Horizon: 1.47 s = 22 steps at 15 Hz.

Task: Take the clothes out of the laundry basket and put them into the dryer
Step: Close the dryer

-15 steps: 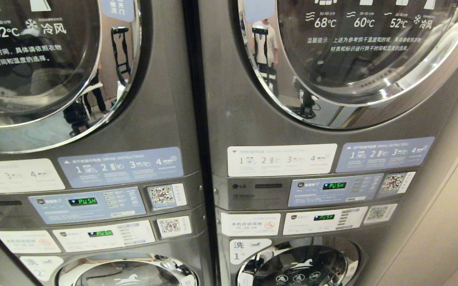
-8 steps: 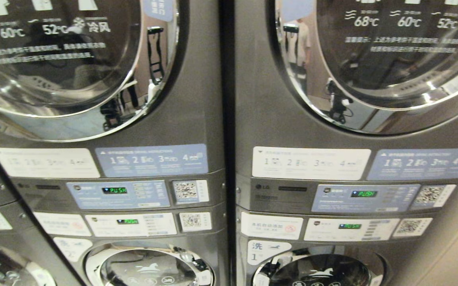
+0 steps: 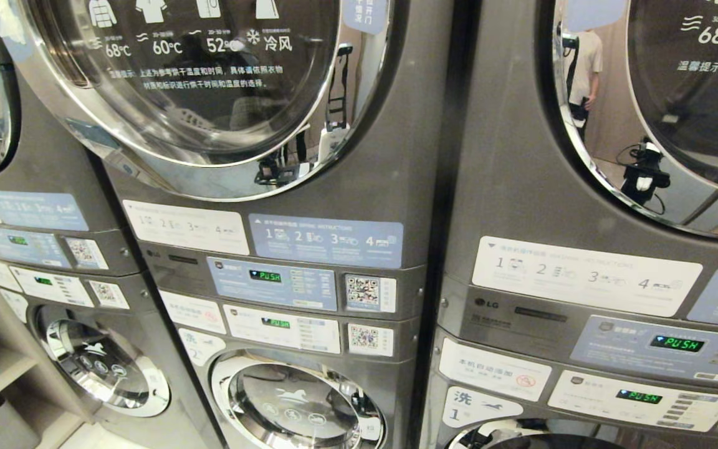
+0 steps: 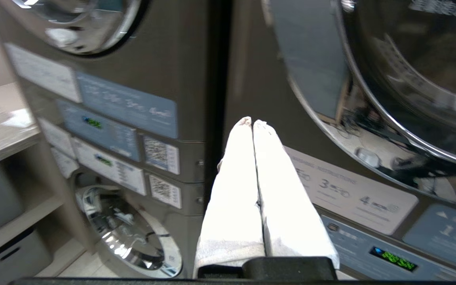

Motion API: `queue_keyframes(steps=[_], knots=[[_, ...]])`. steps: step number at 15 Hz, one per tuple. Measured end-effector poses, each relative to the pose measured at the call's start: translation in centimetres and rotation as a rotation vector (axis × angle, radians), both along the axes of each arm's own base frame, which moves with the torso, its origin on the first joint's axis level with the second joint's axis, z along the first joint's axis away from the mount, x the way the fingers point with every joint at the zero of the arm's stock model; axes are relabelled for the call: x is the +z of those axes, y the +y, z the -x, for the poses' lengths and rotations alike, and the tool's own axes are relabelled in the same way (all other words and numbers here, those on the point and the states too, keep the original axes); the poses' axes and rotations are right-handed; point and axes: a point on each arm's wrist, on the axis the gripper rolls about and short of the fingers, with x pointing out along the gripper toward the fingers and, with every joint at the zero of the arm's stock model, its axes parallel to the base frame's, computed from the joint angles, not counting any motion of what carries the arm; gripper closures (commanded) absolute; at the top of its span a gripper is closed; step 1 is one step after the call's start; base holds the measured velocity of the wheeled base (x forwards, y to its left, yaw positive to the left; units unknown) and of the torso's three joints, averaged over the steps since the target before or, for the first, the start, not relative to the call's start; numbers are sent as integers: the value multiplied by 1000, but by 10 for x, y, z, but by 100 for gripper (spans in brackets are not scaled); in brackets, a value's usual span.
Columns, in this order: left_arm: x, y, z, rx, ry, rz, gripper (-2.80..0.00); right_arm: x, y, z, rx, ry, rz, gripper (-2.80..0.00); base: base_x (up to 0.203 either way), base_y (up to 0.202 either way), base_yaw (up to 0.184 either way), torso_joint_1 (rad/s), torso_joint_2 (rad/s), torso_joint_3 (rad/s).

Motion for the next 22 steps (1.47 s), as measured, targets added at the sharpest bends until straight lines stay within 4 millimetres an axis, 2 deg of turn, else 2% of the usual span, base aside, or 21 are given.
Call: queue_keyframes(steps=[7,12,17,22], knots=[[2,27,-65,-133,-48,-52,0,0,0,0,2,-1,5,0,0,0,0,0,0,0],[-5,40,-116,-199,-46,-88,0,0,0,0,3,-1,10,0,0,0,0,0,0,0],[-16,36,-162,-265,-82,-110,0,0,0,0,3,-1,11,0,0,0,0,0,0,0],[-22,28,-194,-330,-108,-129,0,0,0,0,3,-1,9,0,0,0,0,0,0,0]])
